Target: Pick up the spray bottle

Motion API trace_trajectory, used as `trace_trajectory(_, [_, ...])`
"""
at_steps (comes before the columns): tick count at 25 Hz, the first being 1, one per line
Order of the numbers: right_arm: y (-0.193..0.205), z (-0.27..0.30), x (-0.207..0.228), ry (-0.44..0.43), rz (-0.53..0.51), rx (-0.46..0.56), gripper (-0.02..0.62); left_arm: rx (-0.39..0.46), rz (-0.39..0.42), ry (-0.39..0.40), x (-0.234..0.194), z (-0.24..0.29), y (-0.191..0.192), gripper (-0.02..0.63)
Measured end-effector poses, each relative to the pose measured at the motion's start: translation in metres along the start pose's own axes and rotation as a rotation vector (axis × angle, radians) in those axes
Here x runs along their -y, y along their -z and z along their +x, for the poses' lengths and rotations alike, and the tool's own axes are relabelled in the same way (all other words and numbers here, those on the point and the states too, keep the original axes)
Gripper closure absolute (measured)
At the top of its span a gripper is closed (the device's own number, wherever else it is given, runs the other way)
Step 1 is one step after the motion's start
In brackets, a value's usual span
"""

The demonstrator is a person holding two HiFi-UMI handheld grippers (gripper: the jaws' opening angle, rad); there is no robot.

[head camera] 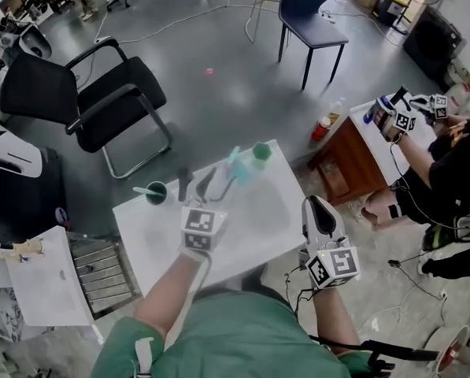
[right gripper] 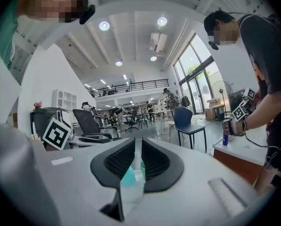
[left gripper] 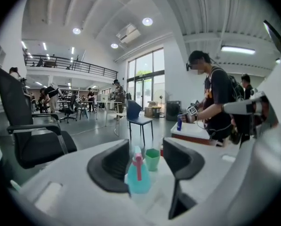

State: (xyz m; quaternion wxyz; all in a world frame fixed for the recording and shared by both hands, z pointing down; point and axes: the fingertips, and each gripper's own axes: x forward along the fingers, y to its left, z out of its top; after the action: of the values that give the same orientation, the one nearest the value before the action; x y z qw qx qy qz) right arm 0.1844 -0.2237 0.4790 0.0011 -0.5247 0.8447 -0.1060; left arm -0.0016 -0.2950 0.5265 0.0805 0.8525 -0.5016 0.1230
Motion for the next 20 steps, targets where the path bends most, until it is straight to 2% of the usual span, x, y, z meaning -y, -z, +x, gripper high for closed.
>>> trace_trajectory(6, [0.006, 0.01, 0.024, -0.023, 0.02, -0.014, 0.551, -0.085, -0.011, -0.064, -0.007, 0.04, 0.027, 0.369])
trace_trajectory(10, [0.016, 0.017, 0.035, -0.009, 0.043, -0.03, 0.551, -0.122, -0.027, -0.09, -0.014, 0.06, 0.047, 0.36])
trace_trajectory(20, [0.041, 0.021, 0.048, 0.034, 0.056, -0.067, 0.551, -0.172, -0.079, -0.101, -0.029, 0.099, 0.079, 0.358])
